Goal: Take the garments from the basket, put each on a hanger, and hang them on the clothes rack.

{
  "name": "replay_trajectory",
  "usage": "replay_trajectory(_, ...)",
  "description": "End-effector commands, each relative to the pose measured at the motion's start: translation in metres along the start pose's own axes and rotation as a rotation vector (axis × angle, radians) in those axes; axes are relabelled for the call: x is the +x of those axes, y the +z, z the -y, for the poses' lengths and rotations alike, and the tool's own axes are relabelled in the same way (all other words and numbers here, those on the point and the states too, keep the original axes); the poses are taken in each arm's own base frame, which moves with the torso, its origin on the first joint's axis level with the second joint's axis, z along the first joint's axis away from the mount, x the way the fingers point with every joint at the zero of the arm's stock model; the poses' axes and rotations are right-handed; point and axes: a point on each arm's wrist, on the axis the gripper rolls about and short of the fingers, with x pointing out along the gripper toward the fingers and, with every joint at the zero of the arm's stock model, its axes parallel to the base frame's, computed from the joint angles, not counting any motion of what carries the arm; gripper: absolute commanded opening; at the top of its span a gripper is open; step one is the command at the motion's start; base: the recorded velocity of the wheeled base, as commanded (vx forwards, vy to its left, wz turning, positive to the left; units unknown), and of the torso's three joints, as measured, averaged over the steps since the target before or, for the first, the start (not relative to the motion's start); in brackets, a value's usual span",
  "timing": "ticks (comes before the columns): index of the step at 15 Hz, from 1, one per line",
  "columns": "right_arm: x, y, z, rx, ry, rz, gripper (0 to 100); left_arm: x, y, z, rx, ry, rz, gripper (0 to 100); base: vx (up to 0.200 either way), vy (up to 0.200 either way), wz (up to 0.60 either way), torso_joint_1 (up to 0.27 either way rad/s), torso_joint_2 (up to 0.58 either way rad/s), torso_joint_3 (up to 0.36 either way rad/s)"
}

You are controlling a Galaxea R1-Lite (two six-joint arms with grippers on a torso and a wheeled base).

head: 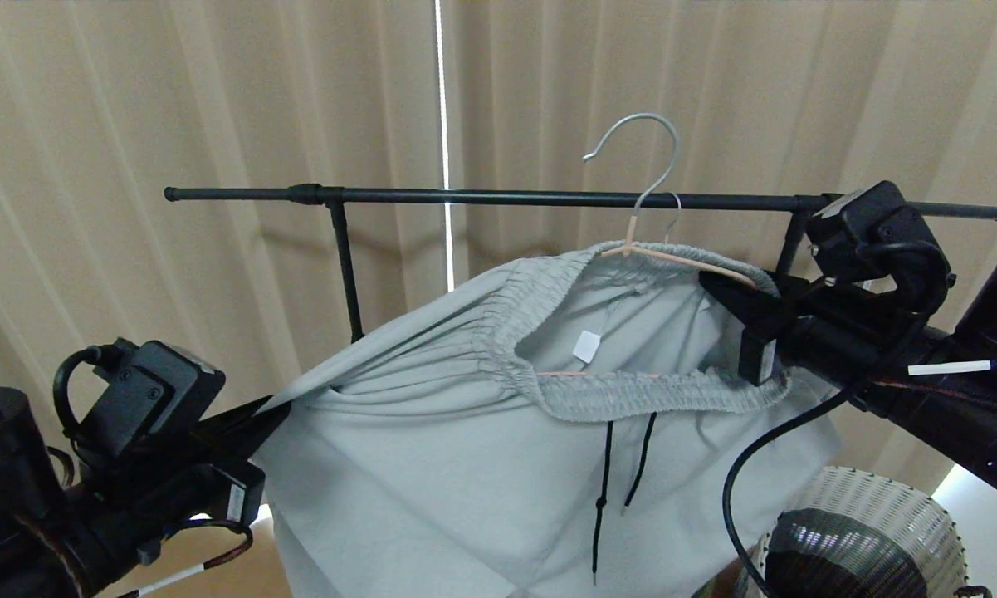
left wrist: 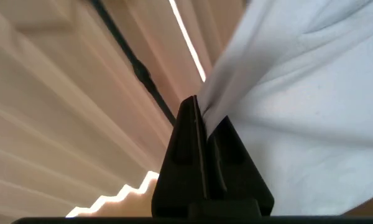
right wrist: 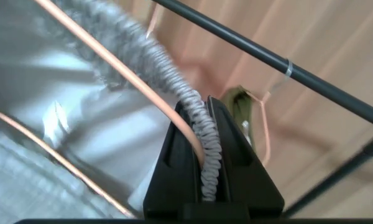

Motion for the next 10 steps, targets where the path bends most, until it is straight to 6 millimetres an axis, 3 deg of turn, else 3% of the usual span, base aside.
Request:
replay_trajectory(1, 0.001, -0.004, 0.001, -0.002, -0.007, -0.014, 0, -0.009, 0.005, -0.011, -0.017, 0.033, 0.048, 0, 0.0, 0.0, 0.0, 0.0, 0.0, 0.0)
replay_trajectory(5, -0.005, -0.008, 0.0, -0.004, 0.012, -0.021, 0, -0.005, -0.002, -0.029, -0.04, 0.11, 0.008, 0, 0.0, 0.0, 0.0, 0.0, 0.0, 0.0)
replay_trajectory(10, -0.001, -0.002, 0.0, 0.001, 0.02, 0.006, 0, -0.005, -0.011, -0.015, -0.039, 0.042, -0.027, 0, 0.0, 0.0, 0.0, 0.0, 0.0, 0.0)
